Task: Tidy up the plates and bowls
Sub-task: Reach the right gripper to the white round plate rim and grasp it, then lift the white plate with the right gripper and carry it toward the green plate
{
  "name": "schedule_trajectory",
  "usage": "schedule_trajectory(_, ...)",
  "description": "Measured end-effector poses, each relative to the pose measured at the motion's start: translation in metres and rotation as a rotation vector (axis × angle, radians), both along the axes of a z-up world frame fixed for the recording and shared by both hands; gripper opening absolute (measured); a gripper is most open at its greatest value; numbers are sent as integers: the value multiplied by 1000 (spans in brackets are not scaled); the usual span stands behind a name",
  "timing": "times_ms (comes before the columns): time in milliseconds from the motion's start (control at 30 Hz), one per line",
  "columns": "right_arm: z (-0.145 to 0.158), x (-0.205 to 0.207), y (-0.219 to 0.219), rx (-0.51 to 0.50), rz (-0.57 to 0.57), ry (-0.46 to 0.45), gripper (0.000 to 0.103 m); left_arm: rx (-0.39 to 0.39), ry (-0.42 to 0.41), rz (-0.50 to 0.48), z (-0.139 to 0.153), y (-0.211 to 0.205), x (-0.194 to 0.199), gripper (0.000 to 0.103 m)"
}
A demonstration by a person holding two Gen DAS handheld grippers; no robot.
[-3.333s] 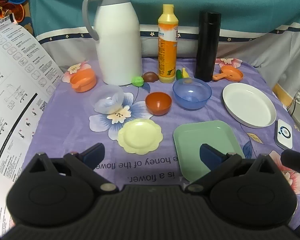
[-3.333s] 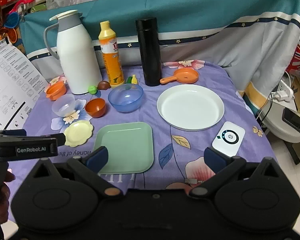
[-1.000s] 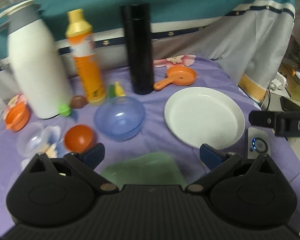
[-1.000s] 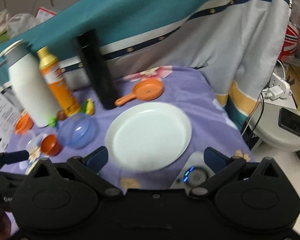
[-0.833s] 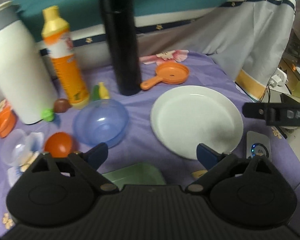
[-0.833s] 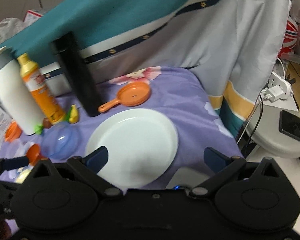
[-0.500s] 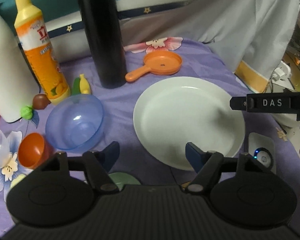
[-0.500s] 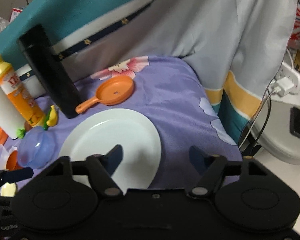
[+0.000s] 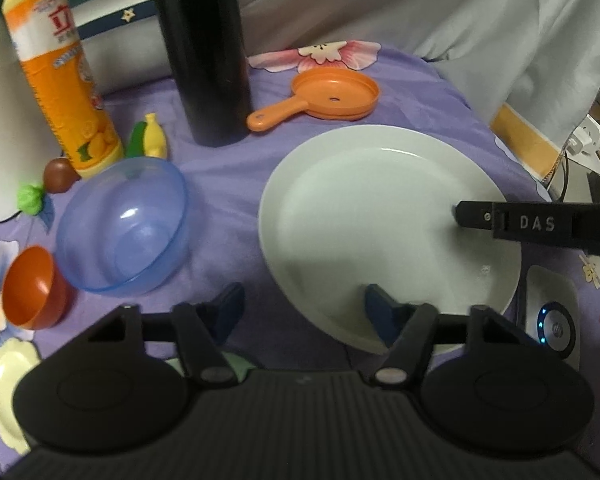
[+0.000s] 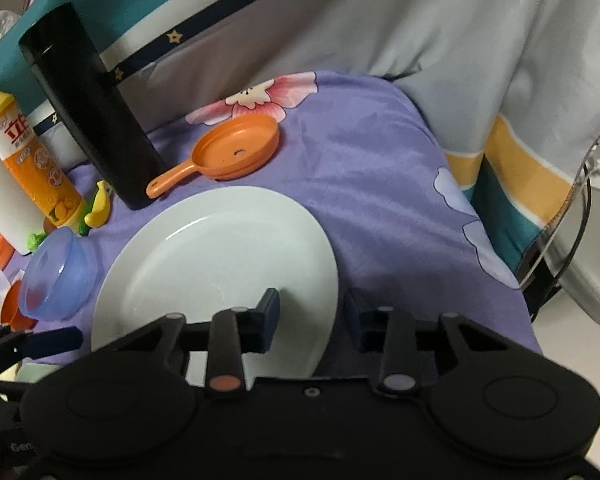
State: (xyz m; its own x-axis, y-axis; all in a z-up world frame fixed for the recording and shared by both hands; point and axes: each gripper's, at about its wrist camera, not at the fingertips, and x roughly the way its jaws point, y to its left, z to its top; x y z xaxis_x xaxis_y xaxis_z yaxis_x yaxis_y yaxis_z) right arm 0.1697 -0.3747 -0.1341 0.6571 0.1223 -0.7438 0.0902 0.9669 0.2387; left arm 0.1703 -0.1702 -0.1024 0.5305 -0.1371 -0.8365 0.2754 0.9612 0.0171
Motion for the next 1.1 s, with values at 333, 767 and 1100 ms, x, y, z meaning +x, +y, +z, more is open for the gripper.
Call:
schedule_trajectory(333,-1,5,10,-36,9,-24,36,-10,-39,-6,-4,-6,9,50)
schedule_trajectory(767,27,-18,25,-26,-26,-20,31,14,-81,37,25,14,-3,33)
schedule_trajectory(1100,79,-64,57,-35,4,-23,31,4,-112,21,74,52,-46,33)
